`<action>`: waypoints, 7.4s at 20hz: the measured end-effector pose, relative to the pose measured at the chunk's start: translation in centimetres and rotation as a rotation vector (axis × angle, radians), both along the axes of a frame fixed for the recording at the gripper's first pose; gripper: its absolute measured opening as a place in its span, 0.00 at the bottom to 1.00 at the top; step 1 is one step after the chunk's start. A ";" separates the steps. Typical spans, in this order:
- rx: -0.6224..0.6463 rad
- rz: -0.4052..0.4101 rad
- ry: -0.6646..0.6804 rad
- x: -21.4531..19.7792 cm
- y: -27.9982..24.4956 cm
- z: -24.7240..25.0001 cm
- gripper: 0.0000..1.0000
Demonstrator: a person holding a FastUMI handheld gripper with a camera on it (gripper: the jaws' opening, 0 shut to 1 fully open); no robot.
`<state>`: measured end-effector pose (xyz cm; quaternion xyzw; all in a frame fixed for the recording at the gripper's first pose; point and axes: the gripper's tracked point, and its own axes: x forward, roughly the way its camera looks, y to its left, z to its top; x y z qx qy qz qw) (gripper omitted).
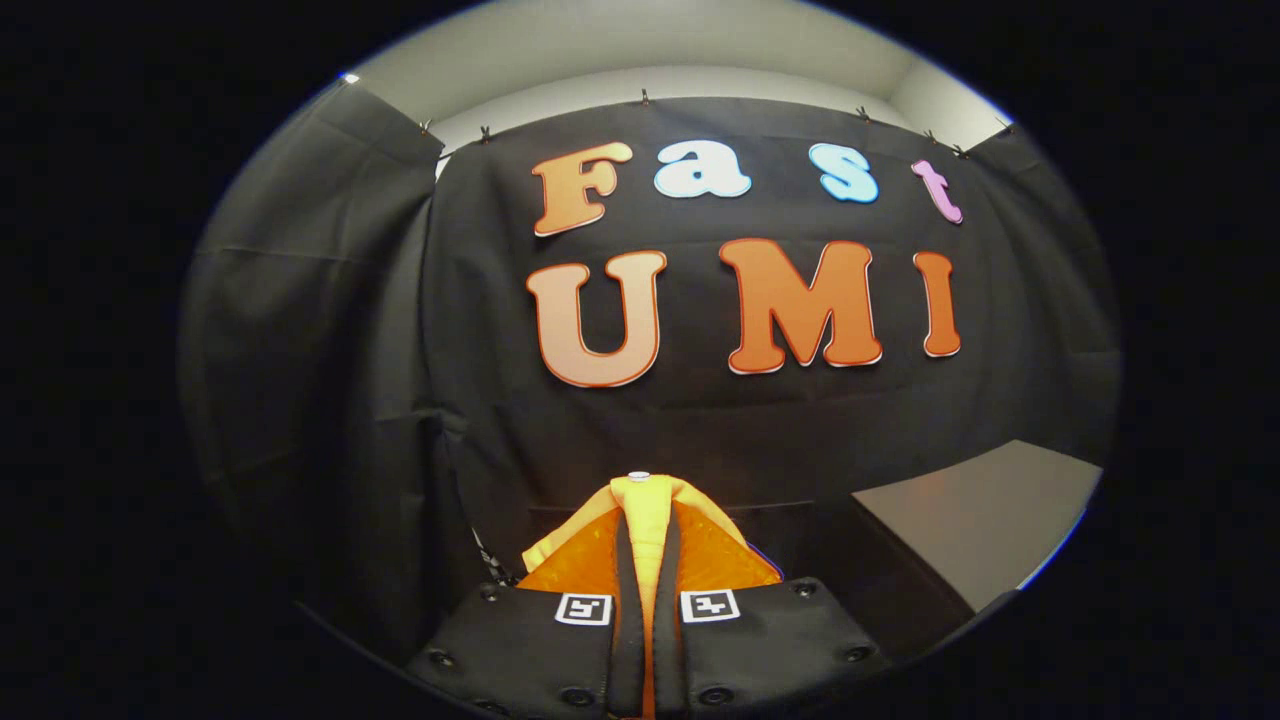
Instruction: Put the clothes into the washing machine and then close the washing machine lid.
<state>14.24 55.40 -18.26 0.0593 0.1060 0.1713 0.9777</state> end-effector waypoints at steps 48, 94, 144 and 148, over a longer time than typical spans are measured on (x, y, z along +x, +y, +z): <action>-0.199 -0.024 0.719 -0.2 3.0 -33.2 1.00; -0.121 -0.081 0.388 26.4 -2.4 -15.3 0.99; -0.122 -0.098 0.295 5.6 -7.3 -16.4 1.00; -0.112 -0.092 0.252 5.6 -6.7 -13.7 0.99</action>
